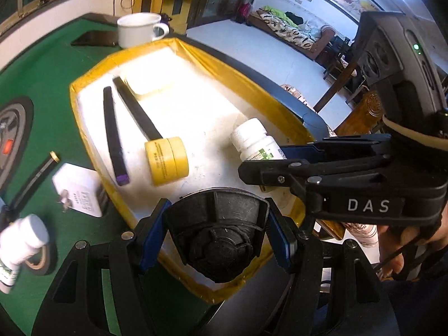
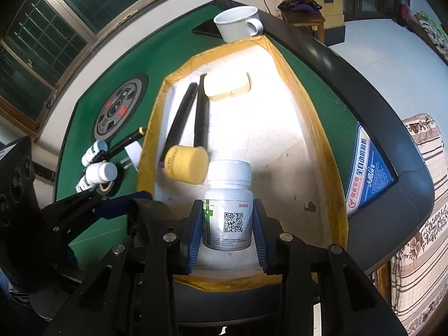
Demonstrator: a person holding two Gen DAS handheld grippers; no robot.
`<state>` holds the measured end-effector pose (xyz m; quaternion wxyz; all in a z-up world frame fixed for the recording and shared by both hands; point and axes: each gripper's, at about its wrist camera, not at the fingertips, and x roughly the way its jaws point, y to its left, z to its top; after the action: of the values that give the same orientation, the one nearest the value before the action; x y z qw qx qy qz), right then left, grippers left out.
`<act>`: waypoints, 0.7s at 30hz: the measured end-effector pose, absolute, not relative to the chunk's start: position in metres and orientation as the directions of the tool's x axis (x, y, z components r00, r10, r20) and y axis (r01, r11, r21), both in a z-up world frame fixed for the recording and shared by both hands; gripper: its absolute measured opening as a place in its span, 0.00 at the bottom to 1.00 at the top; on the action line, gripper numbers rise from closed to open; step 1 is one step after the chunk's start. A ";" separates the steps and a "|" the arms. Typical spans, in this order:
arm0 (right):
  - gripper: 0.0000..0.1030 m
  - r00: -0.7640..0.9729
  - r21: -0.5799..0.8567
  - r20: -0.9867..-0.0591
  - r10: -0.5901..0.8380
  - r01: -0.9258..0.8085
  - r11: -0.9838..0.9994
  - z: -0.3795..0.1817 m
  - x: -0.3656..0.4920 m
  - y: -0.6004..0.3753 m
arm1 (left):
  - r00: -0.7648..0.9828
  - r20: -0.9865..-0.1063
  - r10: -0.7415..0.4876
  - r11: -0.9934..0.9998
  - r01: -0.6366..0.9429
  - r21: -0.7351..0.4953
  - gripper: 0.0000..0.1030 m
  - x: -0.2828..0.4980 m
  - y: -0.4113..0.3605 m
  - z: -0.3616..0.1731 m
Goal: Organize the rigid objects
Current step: 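Carry the black holder and white bottle over the tray and lower them inside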
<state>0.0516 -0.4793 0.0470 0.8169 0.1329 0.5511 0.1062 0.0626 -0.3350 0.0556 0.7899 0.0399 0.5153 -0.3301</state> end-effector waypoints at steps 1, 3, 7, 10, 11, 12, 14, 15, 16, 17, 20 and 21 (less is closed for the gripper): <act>0.29 0.363 0.333 -0.875 0.320 -0.029 0.942 0.045 0.053 -0.480 | 0.249 -0.842 -0.478 0.781 0.559 -0.278 0.63 0.063 -0.336 0.054; 0.29 0.349 0.329 -0.881 0.318 -0.030 0.944 0.040 0.056 -0.481 | 0.247 -0.845 -0.475 0.784 0.555 -0.279 0.63 0.063 -0.338 0.051; 0.29 0.327 0.324 -0.891 0.314 -0.026 0.946 0.031 0.061 -0.485 | 0.263 -0.840 -0.476 0.784 0.560 -0.269 0.63 0.057 -0.338 0.051; 0.29 0.317 0.314 -0.897 0.310 -0.039 0.949 0.027 0.063 -0.482 | 0.277 -0.836 -0.473 0.781 0.571 -0.253 0.63 0.053 -0.340 0.048; 0.29 0.314 0.310 -0.899 0.307 -0.041 0.950 0.027 0.063 -0.482 | 0.279 -0.835 -0.475 0.783 0.568 -0.255 0.63 0.053 -0.339 0.048; 0.29 0.309 0.312 -0.900 0.309 -0.040 0.949 0.025 0.064 -0.481 | 0.282 -0.833 -0.475 0.784 0.565 -0.256 0.63 0.052 -0.338 0.048; 0.29 0.303 0.312 -0.902 0.309 -0.040 0.949 0.025 0.065 -0.481 | 0.282 -0.832 -0.478 0.783 0.566 -0.258 0.63 0.054 -0.340 0.049; 0.29 0.300 0.309 -0.904 0.306 -0.038 0.950 0.024 0.066 -0.481 | 0.280 -0.831 -0.481 0.782 0.566 -0.261 0.63 0.054 -0.339 0.049; 0.30 0.295 0.312 -0.905 0.307 -0.033 0.950 0.024 0.066 -0.482 | 0.278 -0.831 -0.483 0.781 0.565 -0.265 0.63 0.054 -0.338 0.049; 0.30 0.294 0.317 -0.904 0.310 -0.027 0.948 0.023 0.067 -0.482 | 0.276 -0.830 -0.485 0.780 0.565 -0.267 0.63 0.053 -0.338 0.050; 0.30 0.292 0.314 -0.906 0.306 -0.019 0.949 0.024 0.066 -0.482 | 0.263 -0.828 -0.495 0.775 0.566 -0.283 0.67 0.054 -0.338 0.049; 0.31 0.297 0.314 -0.906 0.302 -0.010 0.950 0.025 0.065 -0.483 | 0.261 -0.826 -0.500 0.772 0.567 -0.289 0.68 0.053 -0.338 0.049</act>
<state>0.0652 -0.4827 0.0249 0.7955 0.1249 0.5848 0.0982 0.0529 -0.3381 0.0495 0.7933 0.0328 0.5064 -0.3364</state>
